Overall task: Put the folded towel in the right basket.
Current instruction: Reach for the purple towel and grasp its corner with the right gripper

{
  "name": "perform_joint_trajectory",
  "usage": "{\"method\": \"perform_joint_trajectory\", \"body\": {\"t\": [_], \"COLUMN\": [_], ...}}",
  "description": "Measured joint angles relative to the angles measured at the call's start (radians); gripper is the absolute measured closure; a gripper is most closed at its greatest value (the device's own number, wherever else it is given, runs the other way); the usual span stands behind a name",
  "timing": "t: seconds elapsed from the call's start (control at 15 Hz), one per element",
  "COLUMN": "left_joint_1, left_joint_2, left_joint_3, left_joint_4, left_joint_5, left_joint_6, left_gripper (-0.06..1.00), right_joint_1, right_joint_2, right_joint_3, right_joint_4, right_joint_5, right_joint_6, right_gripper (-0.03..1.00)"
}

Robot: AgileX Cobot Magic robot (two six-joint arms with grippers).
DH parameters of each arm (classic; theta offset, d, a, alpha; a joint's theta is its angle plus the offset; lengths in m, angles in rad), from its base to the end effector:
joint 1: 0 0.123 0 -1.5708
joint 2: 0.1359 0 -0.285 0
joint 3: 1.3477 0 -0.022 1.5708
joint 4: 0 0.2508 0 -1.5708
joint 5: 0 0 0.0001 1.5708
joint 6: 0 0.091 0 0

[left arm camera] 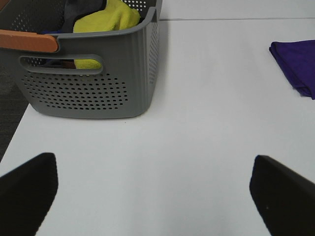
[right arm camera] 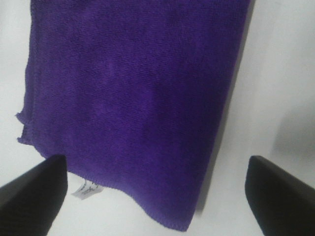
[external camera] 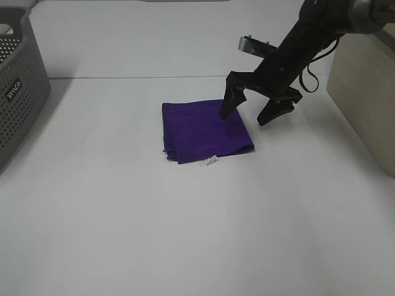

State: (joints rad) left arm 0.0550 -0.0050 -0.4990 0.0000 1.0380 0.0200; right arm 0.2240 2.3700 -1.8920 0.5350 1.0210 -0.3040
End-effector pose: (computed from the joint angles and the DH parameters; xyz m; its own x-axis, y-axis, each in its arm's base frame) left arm -0.0046 -0.0003 0.2788 -0.4324 -0.0038 -0.9017 -0.0463 0.9988 0.0180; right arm 0.4671 0.1470 0.1372 -0.9486 -0.2195 -0.2278 -0.2994 0.8554 0.4226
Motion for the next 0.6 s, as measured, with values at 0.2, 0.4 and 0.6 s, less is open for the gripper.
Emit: {"method": "perform_joint_trajectory", "body": {"t": [0.2, 0.4, 0.6], "left_joint_1": [0.0, 0.0, 0.0], "left_joint_2": [0.0, 0.0, 0.0], "left_joint_3": [0.0, 0.0, 0.0], "left_joint_4": [-0.007, -0.008, -0.008], "left_joint_5": [0.0, 0.0, 0.0], "left_joint_6": [0.0, 0.0, 0.0], "left_gripper": [-0.05, -0.05, -0.05], "right_joint_1": [-0.007, -0.017, -0.017], "right_joint_2": [0.05, 0.06, 0.063], "right_joint_3": [-0.005, -0.009, -0.012], "right_joint_4": [-0.009, 0.003, 0.006], "right_joint_5": [-0.007, -0.008, -0.008], "right_joint_6": [0.0, 0.0, 0.0], "right_gripper": [0.02, 0.02, 0.02]}}
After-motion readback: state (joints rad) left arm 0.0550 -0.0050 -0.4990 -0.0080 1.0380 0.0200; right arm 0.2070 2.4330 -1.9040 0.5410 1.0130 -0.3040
